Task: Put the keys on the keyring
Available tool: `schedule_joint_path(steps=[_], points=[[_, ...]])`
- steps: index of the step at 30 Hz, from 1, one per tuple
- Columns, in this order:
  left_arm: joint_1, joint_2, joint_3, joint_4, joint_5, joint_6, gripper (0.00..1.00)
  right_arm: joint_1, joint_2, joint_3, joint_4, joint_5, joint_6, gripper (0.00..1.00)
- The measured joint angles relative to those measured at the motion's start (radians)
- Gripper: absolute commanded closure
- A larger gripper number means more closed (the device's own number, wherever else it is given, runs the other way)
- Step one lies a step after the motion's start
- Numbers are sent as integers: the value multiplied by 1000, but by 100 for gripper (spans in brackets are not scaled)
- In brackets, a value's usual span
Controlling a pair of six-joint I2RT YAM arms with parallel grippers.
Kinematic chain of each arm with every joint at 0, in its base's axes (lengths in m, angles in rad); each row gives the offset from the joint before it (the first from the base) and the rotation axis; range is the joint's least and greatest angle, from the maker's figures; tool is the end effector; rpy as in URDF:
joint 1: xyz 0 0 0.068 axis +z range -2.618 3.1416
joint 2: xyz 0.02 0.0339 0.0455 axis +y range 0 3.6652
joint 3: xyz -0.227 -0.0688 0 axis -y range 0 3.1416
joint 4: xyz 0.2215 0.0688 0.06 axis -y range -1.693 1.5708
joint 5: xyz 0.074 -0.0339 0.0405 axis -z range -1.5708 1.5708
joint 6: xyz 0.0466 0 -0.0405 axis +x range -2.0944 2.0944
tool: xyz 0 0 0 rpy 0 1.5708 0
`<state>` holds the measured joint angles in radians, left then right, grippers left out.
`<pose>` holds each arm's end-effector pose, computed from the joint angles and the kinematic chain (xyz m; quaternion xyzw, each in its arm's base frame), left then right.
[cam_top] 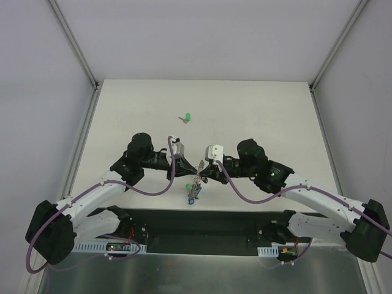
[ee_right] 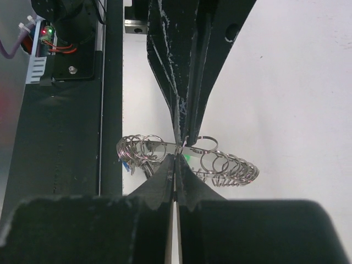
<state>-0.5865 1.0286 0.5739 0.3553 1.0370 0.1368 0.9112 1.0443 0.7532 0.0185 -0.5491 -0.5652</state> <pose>0.1656 -0.1582 0.2549 0.5389 0.4846 -0.4881 0.4863 0.1308 0.2084 0.2730 -0.6372 0.4569 0.3129 0.5360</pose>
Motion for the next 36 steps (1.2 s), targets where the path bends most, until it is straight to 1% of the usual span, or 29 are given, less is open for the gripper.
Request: schedule_joint_path(steps=[7,11,14,19,23,31,36], points=[[-43,-9,0,-11,-117,-56,100,32,-7,0,-32,103,-45,99],[-63,-49,0,-22,-186,-86,100,49,-8,6,-32,150,-60,99],[-76,-85,-10,2,-241,-133,100,68,-11,14,-29,182,-71,99],[-99,-148,-110,145,-339,-229,100,97,-13,18,-28,227,-80,99],[-133,-160,-168,254,-422,-277,100,109,-17,18,-31,265,-80,99],[-178,-177,-283,492,-567,-333,100,124,-45,13,-14,306,-71,99],[-202,-161,-327,595,-626,-348,100,133,-50,2,3,328,-63,99]])
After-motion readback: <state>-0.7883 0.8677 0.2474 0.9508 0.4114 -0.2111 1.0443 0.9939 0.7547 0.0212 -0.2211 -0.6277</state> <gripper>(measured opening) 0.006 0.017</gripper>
